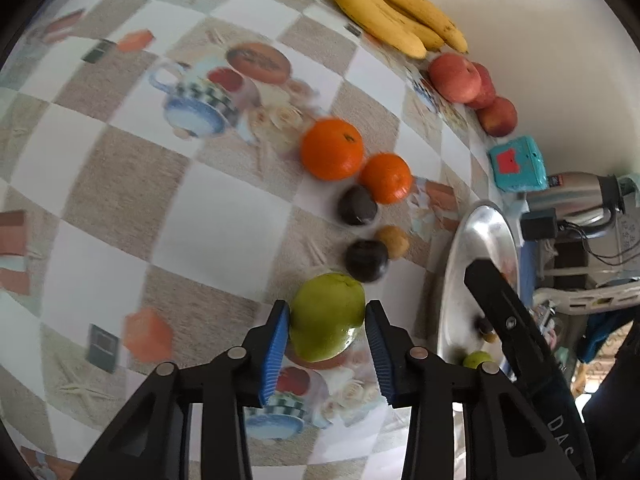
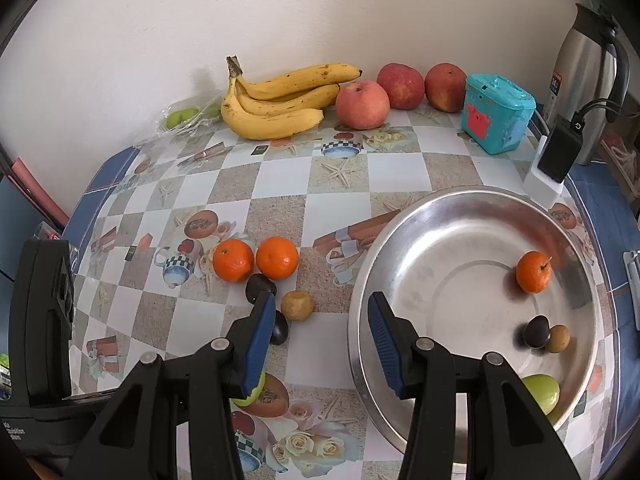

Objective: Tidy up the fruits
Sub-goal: 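Lift the green pear with the left tool while the right tool approaches a dark plum, then grasp the dark plum with the right tool while the left tool holds the pear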

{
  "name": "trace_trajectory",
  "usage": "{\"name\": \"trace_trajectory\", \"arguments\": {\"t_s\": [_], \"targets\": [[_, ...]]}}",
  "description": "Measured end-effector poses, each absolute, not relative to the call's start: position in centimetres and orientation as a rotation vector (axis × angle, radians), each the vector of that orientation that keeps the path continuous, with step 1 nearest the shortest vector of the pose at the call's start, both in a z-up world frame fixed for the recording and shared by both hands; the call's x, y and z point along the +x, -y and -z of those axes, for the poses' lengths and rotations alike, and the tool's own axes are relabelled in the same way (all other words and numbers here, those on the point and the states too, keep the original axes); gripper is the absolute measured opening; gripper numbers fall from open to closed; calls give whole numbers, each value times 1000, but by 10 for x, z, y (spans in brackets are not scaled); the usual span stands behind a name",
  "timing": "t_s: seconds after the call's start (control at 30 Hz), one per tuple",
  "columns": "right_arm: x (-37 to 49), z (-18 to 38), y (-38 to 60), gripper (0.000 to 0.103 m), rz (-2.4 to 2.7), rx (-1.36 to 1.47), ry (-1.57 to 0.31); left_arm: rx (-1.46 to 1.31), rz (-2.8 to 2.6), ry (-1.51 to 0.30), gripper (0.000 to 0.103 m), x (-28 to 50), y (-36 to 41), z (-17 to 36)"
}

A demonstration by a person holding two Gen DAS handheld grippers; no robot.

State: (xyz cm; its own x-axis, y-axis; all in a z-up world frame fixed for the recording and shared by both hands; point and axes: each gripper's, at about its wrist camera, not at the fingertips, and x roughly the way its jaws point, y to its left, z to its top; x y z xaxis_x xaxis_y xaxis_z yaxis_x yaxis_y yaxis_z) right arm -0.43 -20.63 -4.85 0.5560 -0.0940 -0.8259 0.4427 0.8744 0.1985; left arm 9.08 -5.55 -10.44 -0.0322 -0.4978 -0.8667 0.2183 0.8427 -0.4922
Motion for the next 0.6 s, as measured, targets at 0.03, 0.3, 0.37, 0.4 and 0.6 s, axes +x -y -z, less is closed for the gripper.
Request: {"name": "trace_trajectory", "arguments": {"t_s": [0.03,0.3,0.37,0.4,0.6], "targets": [[-3,49,205,50,324,408,-936,-237,571,-1491,41,93,52,103],[11,60,186,50,259,386,-970,-322,461,-1429,41,113,15,92],[14,67,183,50,252,396,-991,-337,449,-1417,41,116,9,89],[16,71,182,50,249,405,-1004,-347,443,-1414,41,118,7,88],[25,94,179,48,240,470,-1058,-370,432,-1413,41,123,1,87]]}}
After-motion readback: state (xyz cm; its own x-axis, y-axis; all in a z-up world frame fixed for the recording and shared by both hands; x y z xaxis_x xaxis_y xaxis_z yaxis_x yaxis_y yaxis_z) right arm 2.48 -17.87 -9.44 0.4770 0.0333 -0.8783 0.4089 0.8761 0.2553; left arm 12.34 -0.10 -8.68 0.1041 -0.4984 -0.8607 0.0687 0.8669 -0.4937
